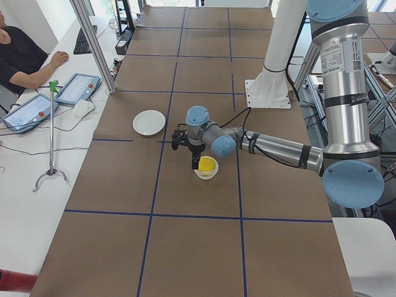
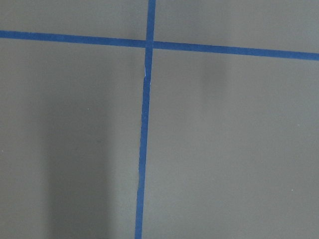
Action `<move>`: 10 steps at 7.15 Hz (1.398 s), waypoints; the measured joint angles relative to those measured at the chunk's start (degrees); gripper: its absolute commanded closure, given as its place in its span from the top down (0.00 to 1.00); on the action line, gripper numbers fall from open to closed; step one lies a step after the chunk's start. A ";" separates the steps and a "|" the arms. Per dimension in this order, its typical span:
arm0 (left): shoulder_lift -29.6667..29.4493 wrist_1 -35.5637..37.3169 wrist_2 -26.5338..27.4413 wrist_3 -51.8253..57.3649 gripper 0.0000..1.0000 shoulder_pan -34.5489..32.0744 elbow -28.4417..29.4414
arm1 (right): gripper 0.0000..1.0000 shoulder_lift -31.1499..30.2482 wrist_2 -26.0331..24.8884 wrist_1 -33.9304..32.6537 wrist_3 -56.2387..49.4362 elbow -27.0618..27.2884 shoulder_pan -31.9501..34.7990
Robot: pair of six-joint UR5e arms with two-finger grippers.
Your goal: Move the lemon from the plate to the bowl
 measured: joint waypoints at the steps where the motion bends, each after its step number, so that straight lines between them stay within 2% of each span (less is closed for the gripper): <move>1: -2.44 5.64 -0.07 6.84 1.00 -4.07 0.25 | 1.00 0.00 0.00 0.00 0.00 0.00 0.00; 3: -3.20 9.43 -0.23 15.82 1.00 -10.70 1.14 | 1.00 0.00 0.00 0.00 0.00 0.00 0.00; 6: -0.62 10.01 -6.18 25.96 1.00 -21.03 7.09 | 1.00 0.00 0.00 0.00 0.00 0.00 0.00; 10: 0.55 9.89 -6.83 26.93 1.00 -24.24 11.10 | 1.00 0.00 0.00 0.00 0.00 0.00 0.00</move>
